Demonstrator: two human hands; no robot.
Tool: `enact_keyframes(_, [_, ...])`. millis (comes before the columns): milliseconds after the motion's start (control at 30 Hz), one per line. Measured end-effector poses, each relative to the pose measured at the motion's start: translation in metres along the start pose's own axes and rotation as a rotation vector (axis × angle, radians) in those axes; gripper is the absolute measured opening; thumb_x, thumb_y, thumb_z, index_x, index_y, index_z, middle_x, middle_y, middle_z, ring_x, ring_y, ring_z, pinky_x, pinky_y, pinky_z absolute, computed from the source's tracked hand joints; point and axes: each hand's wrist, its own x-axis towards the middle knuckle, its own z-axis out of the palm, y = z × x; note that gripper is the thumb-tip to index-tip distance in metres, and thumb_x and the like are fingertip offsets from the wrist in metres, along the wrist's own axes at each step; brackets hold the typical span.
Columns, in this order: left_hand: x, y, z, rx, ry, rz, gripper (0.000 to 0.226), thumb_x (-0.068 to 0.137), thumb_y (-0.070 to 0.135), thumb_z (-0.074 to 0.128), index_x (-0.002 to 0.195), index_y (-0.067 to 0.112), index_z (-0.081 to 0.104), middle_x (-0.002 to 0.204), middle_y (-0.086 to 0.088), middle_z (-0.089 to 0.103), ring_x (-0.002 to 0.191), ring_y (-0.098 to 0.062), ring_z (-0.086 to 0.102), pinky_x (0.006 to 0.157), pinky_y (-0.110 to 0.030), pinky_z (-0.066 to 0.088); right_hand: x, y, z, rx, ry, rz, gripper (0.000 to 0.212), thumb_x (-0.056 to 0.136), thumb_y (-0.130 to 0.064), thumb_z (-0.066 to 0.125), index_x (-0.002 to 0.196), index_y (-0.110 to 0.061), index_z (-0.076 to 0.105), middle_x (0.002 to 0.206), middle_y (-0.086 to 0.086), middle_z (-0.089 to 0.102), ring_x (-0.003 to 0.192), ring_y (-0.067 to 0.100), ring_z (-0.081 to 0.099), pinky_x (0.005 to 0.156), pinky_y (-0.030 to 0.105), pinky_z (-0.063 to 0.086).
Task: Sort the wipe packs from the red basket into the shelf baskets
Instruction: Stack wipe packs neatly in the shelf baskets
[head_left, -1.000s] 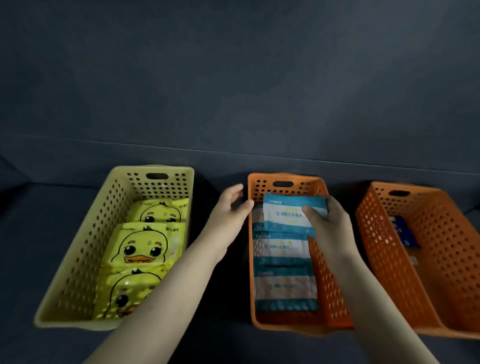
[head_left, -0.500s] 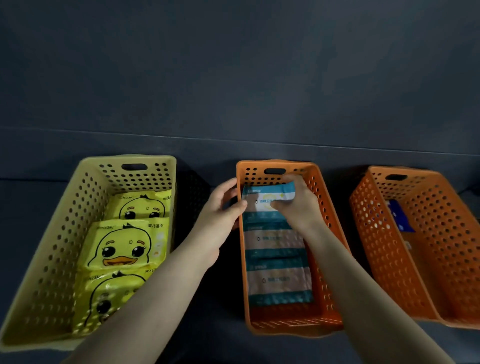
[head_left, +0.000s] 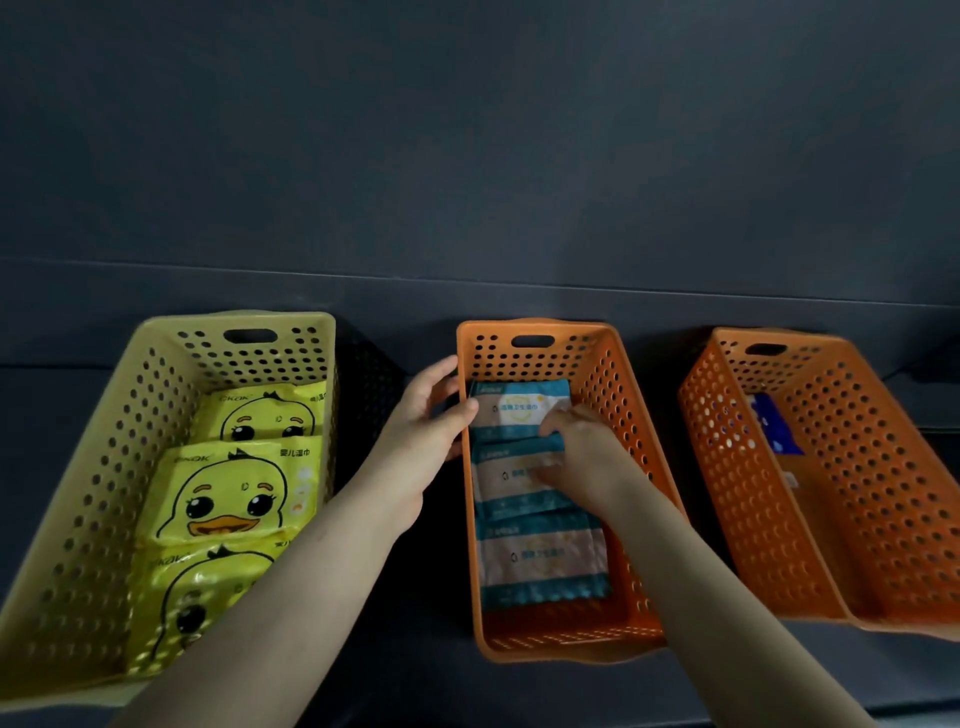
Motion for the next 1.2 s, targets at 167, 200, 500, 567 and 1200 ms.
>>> enact_keyframes(167, [-0.001,0.001,0.0,0.017,0.0,-0.006,0.046,0.096,0.013,0.058,0.134,0.039,0.049,0.13,0.015,0.058,0.106,-0.002,0.059,0.055,-0.01,0.046,-0.001,0.0,0.004,-0.115,0.042,-0.039,0.046,0.082,-0.027,0.073,0.125,-0.017,0.057,0.133,-0.001,0.049,0.125,0.018,0.044,0.108,0.033,0.037])
enact_keyframes(200, [-0.001,0.001,0.0,0.021,-0.001,-0.008,0.046,0.096,0.014,0.058,0.133,0.04,0.049,0.131,0.016,0.058,0.105,-0.002,0.059,0.056,-0.011,0.046,-0.001,0.0,0.003,-0.094,0.048,-0.033,0.045,0.082,-0.026,0.074,0.123,-0.017,0.058,0.131,-0.001,0.05,0.122,0.017,0.047,0.105,0.032,0.039])
enact_keyframes(500, [-0.003,0.007,-0.006,0.027,-0.024,-0.086,0.049,0.094,0.013,0.061,0.133,0.041,0.051,0.131,0.015,0.059,0.115,-0.01,0.059,0.076,-0.027,0.047,-0.004,0.0,0.0,-0.104,0.057,-0.031,0.044,0.077,-0.029,0.079,0.113,-0.011,0.06,0.118,0.004,0.056,0.106,0.021,0.058,0.095,0.036,0.049])
enact_keyframes(567, [-0.001,0.007,-0.008,0.01,-0.049,-0.127,0.048,0.093,0.012,0.061,0.131,0.041,0.054,0.127,0.016,0.063,0.113,-0.01,0.06,0.08,-0.03,0.047,-0.003,0.001,0.0,-0.091,0.055,-0.023,0.046,0.077,-0.028,0.08,0.114,-0.01,0.06,0.118,0.005,0.056,0.105,0.023,0.058,0.094,0.037,0.05])
enact_keyframes(1200, [-0.018,0.012,-0.005,0.432,0.105,0.071,0.052,0.093,0.031,0.063,0.142,0.022,0.045,0.136,0.0,0.055,0.12,-0.018,0.054,0.101,-0.035,0.044,-0.042,-0.013,-0.028,0.029,0.037,-0.014,0.074,0.078,-0.029,0.079,0.143,-0.02,0.043,0.141,0.006,0.052,0.122,0.023,0.053,0.1,0.038,0.045])
